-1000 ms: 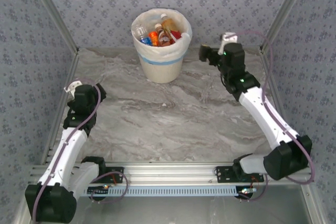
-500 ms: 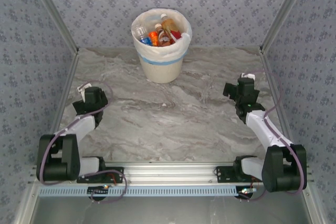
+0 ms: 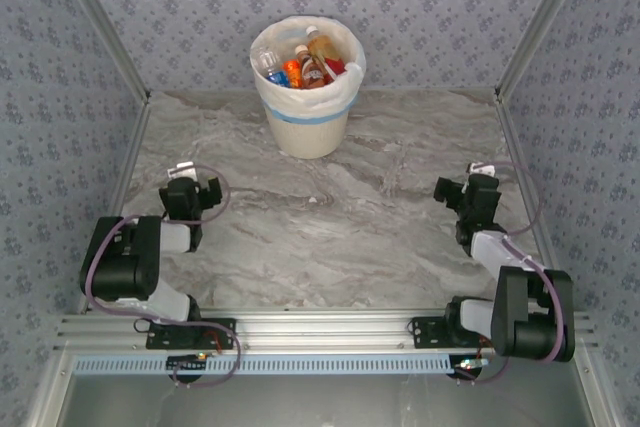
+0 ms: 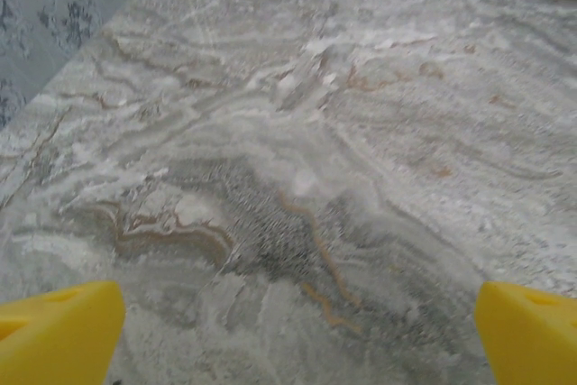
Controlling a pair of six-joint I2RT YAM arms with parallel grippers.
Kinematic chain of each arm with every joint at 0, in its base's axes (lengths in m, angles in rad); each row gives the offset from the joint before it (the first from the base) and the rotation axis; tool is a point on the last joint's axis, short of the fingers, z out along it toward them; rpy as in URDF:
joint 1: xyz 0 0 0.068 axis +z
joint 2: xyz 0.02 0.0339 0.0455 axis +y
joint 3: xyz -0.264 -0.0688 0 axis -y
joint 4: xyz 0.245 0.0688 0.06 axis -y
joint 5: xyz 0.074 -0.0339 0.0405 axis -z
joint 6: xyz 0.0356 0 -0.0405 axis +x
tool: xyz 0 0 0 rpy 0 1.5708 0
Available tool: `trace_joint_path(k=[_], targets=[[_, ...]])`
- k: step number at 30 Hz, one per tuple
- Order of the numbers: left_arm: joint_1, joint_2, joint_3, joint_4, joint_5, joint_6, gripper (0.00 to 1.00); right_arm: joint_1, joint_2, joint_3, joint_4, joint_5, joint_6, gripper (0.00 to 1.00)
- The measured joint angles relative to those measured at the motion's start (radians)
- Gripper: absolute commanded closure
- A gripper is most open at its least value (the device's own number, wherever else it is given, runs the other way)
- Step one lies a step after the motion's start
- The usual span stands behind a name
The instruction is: Put the plastic bottles in the bin
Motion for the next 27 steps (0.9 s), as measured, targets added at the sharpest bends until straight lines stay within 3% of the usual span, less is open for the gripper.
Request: trace_joint_path(k=[9, 16, 19, 27], targets=[[-0.006, 0.000, 0.000, 0.027, -0.043, 0.003, 0.00, -0.005, 0.149, -0.053, 0.279, -0.011, -0.015, 0.00], [-0.006, 0.000, 0.000, 0.028, -0.052, 0.003, 0.00, 0.073, 0.248, -0.156, 0.554, -0.076, -0.110, 0.00], [-0.006, 0.000, 0.000, 0.029, -0.052, 0.003, 0.01, 0.071, 0.314, -0.076, 0.468, -0.102, -0.124, 0.00], [-0.006, 0.000, 0.000, 0.029, -0.054, 0.003, 0.00, 0.069, 0.317, -0.005, 0.457, -0.098, -0.127, 0.00]])
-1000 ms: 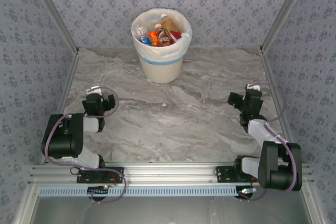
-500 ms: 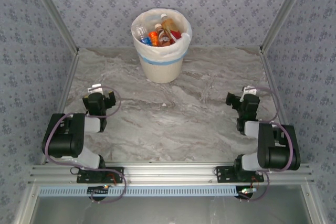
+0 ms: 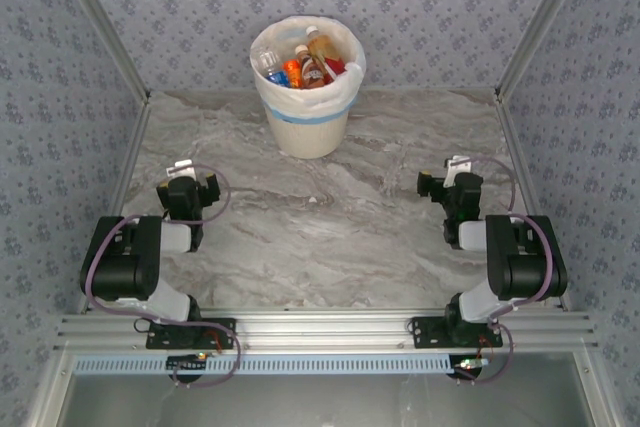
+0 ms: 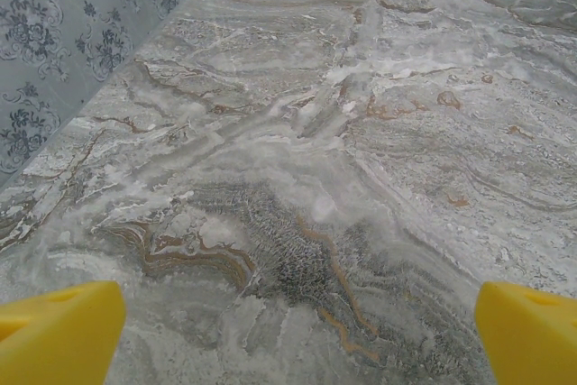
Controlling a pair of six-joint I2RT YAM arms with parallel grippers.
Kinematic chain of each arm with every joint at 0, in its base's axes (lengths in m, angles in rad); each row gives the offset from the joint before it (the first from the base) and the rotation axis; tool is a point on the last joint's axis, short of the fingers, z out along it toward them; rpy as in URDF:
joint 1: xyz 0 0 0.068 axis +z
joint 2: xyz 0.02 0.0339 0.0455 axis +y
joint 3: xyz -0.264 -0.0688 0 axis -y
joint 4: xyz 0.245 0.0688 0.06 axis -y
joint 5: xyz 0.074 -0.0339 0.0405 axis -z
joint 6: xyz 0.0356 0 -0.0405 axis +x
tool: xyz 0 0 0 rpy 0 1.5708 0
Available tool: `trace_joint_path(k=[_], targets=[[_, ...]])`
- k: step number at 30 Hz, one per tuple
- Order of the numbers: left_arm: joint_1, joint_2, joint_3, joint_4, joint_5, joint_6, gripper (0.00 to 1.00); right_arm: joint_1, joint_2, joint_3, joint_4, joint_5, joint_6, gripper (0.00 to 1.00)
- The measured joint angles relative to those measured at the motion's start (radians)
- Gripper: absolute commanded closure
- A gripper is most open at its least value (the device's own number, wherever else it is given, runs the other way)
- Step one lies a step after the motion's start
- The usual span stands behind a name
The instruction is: Put the plastic bottles in the bin
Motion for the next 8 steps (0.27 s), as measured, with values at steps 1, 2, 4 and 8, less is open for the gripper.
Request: trace_joint_path(k=[1, 2, 4, 8], targets=[[0.000, 0.000, 0.000, 0.000, 0.000, 0.000, 0.00, 0.000, 0.000, 0.000, -0.002, 0.000, 0.000, 0.00], [0.000, 0.000, 0.000, 0.000, 0.000, 0.000, 0.01, 0.000, 0.000, 0.000, -0.003, 0.000, 0.000, 0.00], [0.000, 0.000, 0.000, 0.000, 0.003, 0.000, 0.00, 0.000, 0.000, 0.000, -0.008, 0.000, 0.000, 0.00], [0.000, 0.000, 0.000, 0.000, 0.004, 0.000, 0.01, 0.000, 0.000, 0.000, -0.010, 0.000, 0.000, 0.00]])
